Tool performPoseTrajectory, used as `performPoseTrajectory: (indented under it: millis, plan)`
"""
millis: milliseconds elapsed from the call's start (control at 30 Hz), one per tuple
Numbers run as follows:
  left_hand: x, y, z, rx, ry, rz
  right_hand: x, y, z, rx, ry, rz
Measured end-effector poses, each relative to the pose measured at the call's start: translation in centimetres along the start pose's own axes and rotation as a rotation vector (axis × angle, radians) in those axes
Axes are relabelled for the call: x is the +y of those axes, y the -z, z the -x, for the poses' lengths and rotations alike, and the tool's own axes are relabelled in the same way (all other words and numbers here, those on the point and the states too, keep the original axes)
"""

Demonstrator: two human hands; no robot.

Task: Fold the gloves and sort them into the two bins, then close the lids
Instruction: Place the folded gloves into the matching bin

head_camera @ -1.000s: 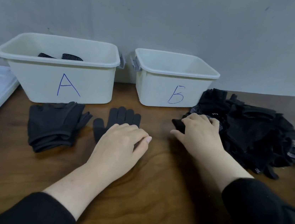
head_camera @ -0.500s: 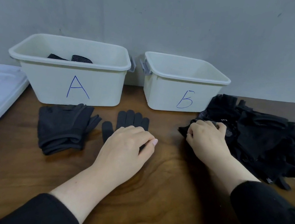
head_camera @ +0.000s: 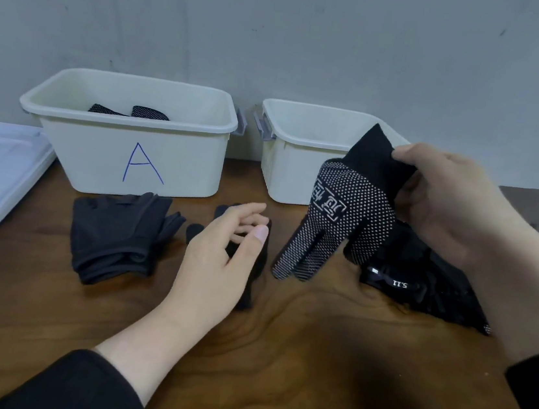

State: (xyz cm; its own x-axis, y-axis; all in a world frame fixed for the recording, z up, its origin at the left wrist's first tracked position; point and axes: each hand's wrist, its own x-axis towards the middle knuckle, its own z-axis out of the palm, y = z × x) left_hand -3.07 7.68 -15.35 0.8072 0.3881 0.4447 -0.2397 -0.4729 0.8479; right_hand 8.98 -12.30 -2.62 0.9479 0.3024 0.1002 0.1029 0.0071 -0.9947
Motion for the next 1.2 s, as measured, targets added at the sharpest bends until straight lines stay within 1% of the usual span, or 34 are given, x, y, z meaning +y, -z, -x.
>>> performPoseTrajectory:
  millis: [100, 133, 167, 200, 300, 333, 367, 433, 500, 533, 600, 733, 767, 800, 900, 1033, 1100, 1200]
  plan:
    - [-0.1, -0.1, -0.2, -0.104, 0.083, 0.173, 0.7, -0.9, 0.2, -0.025, -0.051, -0.056]
    - [0.0, -0.1, -0.2, -0.115, 0.096, 0.22, 0.9, -1.2, 0.4, -0.055, -0.054, -0.06]
    - [0.1, -0.1, -0.2, -0.088, 0.091, 0.242, 1.1, -1.5, 0.5, -0.089, -0.041, -0.022]
    - [0.2, 0.1, -0.2, -0.025, 0.066, 0.246, 1.2, -1.7, 0.5, -0.103, -0.023, 0.034]
    - [0.0, 1.4, -0.4, 0.262, -0.036, 0.181, 1.5, -2.1, 0.5, -0.097, 0.004, 0.192]
    - [-0.2, 1.9, -0.5, 0.324, -0.047, 0.146, 1.4, -2.4, 0.5, -0.101, 0.011, 0.241]
    - [-0.5, 2.5, -0.5, 0.354, -0.056, 0.115, 1.4, -2.7, 0.5, -0.106, 0.021, 0.291]
    - [-0.9, 3.5, -0.5, 0.342, -0.08, 0.033, 1.1, -3.3, 0.6, -0.142, 0.032, 0.338]
    - [-1.1, 4.4, -0.3, 0.289, -0.117, -0.079, 0.8, -3.7, 0.7, -0.201, 0.027, 0.349]
    - [-1.2, 4.9, -0.1, 0.259, -0.141, -0.13, 0.6, -3.9, 0.6, -0.22, 0.037, 0.391]
    - [-1.5, 5.6, 0.2, 0.212, -0.179, -0.197, 0.2, -4.1, 0.4, -0.227, 0.105, 0.563]
    - [-2.5, 6.8, 0.6, 0.163, -0.224, -0.284, -0.8, -5.0, -0.5, -0.131, 0.357, 0.938]
    - [-2.7, 7.2, 0.5, 0.153, -0.224, -0.311, -1.0, -5.3, -0.6, -0.122, 0.397, 1.0]
    - [-3.0, 7.5, 0.5, 0.146, -0.225, -0.339, -1.3, -5.6, -0.8, -0.123, 0.408, 1.008]
    - [-3.2, 8.1, 0.4, 0.146, -0.228, -0.404, -2.0, -6.5, -1.4, -0.167, 0.364, 0.923]
    - [-2.9, 8.1, 0.4, 0.193, -0.133, -0.326, -2.2, -7.6, -2.3, -0.173, 0.402, 0.895]
    - [-2.7, 8.1, 0.3, 0.223, -0.089, -0.288, -2.1, -8.3, -2.4, -0.201, 0.368, 0.838]
    - [-2.7, 8.1, 0.1, 0.229, -0.08, -0.278, -1.8, -9.2, -2.6, -0.211, 0.311, 0.77]
